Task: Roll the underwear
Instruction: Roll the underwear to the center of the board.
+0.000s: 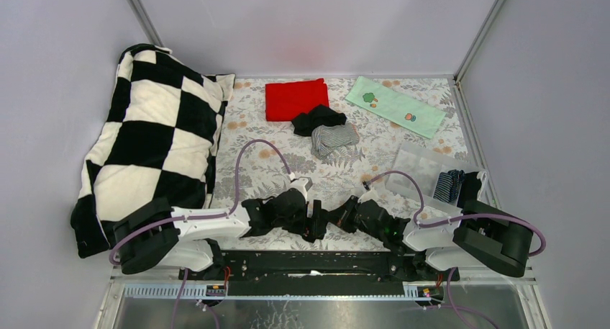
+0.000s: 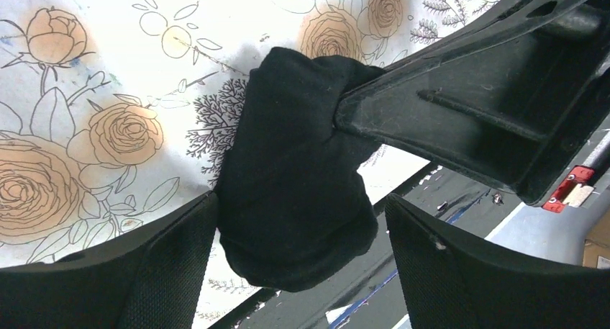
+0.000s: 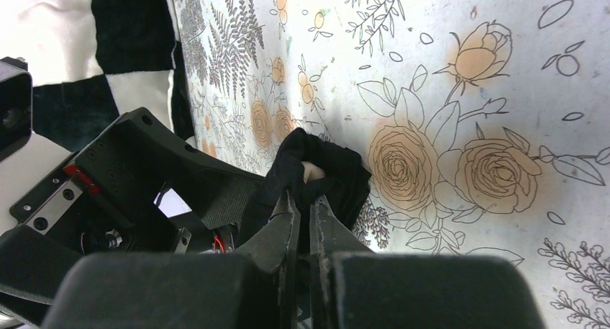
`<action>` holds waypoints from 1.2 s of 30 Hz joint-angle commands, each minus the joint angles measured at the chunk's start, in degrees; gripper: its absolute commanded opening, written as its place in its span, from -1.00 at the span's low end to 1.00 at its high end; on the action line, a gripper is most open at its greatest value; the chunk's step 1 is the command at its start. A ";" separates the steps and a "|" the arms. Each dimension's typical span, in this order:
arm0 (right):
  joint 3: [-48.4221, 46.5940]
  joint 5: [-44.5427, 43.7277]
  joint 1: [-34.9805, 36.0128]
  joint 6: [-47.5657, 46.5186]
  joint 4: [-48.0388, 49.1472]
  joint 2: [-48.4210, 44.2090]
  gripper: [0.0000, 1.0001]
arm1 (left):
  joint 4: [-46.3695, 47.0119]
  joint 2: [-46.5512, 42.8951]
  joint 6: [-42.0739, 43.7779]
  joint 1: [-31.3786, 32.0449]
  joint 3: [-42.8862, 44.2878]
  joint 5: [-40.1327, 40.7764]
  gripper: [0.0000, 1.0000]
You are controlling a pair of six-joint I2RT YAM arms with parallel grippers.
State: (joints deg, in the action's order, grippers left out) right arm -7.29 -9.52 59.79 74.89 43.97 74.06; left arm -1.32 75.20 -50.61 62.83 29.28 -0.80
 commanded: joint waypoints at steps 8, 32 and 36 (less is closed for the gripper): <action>0.87 -2.28 0.33 -1.67 -7.11 0.38 -1.00 | -13.16 -2.18 -0.08 0.45 -0.54 3.24 0.82; 0.88 -2.59 0.33 -1.87 -7.77 0.07 -1.00 | -11.00 3.52 2.78 1.33 4.15 1.84 0.26; 0.87 -2.57 0.33 -1.88 -7.42 0.37 -1.00 | -10.92 3.20 2.97 1.42 3.71 1.35 0.04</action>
State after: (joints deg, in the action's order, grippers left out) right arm -7.29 -9.58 59.92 74.87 42.74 73.73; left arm -9.63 78.17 -49.08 63.79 33.80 0.64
